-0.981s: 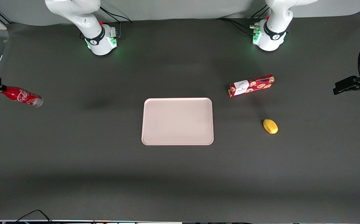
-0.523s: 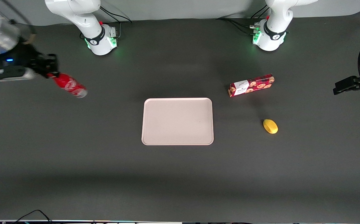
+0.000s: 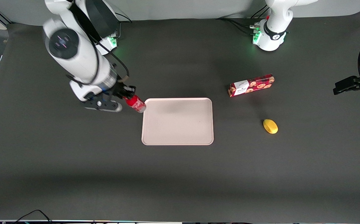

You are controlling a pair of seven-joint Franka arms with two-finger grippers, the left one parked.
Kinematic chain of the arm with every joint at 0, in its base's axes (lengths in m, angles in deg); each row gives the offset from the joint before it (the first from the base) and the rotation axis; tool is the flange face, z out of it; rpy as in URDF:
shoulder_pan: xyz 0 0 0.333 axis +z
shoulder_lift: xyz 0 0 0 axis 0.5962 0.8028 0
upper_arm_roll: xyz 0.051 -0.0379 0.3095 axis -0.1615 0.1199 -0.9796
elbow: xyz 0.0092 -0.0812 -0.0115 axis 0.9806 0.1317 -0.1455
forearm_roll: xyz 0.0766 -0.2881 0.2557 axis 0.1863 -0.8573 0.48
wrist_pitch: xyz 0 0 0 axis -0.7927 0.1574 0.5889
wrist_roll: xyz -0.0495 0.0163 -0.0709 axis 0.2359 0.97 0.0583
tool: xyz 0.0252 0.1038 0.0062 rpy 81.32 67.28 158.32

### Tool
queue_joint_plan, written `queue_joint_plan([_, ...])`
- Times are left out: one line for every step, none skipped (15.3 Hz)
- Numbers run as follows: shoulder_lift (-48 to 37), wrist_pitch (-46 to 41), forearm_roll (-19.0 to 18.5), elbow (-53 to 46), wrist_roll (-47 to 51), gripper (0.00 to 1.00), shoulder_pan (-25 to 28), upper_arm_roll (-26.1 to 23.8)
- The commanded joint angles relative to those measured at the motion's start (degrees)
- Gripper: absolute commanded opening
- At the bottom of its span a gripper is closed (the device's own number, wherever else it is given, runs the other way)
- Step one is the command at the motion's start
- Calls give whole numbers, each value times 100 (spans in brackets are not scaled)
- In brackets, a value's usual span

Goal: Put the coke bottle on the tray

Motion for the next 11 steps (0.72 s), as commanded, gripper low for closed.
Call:
queue_joint_plan([303,771,-346,454,777,16,121,-81])
queue_joint_plan([443,938,-486,533,953,16,130,-169])
queue_joint_plan([567,1105,-722,673,1172,16,130,-256])
queue_joint_plan([672,1359,-968,796,1444,16,139,-327])
queue_joint_plan([795,1562,-1180,911,1691,16,139,-397])
queue_joint_plan([918,1703,-1312,938,1841,16,130,-450])
queue_joint_plan([998,1765,-1348,964,1904,16,139,-459])
queue_joint_plan([1068,1870,-1349,982,1991,16,139,-459])
queue_joint_plan([1095,1932,-1357,1034,2088,16,139,-459])
queue_joint_plan([1095,1959,-1358,1052,2097,21,165,-468])
queue_joint_plan([1104,1950,-1358,1053,2098,46,191,-460])
